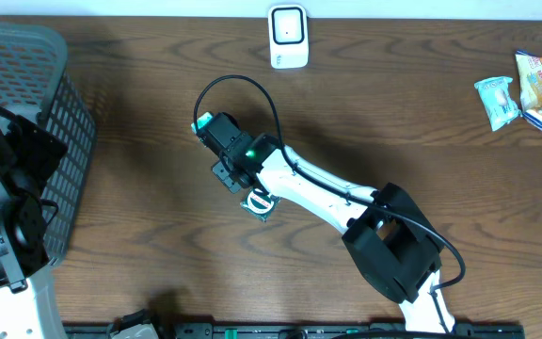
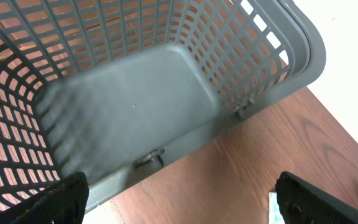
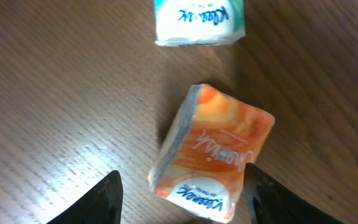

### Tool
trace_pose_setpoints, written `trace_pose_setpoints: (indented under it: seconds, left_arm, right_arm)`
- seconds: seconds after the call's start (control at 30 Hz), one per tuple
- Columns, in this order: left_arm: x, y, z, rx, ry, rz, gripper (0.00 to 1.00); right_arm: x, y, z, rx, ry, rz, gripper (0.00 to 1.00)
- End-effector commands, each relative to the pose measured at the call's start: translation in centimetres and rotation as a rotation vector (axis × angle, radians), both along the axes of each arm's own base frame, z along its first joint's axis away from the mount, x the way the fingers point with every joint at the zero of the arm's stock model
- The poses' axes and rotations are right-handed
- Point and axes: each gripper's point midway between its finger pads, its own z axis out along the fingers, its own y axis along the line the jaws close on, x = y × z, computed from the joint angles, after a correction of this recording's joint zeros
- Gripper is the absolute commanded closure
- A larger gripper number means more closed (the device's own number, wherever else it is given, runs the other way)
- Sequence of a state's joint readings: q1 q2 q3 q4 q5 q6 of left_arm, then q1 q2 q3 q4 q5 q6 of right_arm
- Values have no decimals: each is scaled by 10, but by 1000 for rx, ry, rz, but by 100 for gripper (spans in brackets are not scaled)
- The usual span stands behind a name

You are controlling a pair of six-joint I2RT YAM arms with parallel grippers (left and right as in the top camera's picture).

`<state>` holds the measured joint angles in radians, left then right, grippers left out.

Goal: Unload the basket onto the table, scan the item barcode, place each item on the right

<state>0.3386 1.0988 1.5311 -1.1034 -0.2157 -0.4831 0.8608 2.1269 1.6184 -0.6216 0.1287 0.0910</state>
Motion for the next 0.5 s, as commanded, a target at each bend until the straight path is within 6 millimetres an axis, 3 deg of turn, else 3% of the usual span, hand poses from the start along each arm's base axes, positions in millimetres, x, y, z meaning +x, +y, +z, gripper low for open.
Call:
trace_pose_setpoints:
  seconds: [0.0,0.27,0.47]
  left_arm:
    - [-1,1,0,-2,0,13,5]
    - [-1,1,0,-2,0,13,5]
    - [-1,1,0,-2,0,13,5]
  right_arm:
    - [-7,4,-7,5,25,21,42]
    - [25,-29,3,-155,-159,-94,51]
    - [32,-43,3,-194,-173,-111,55]
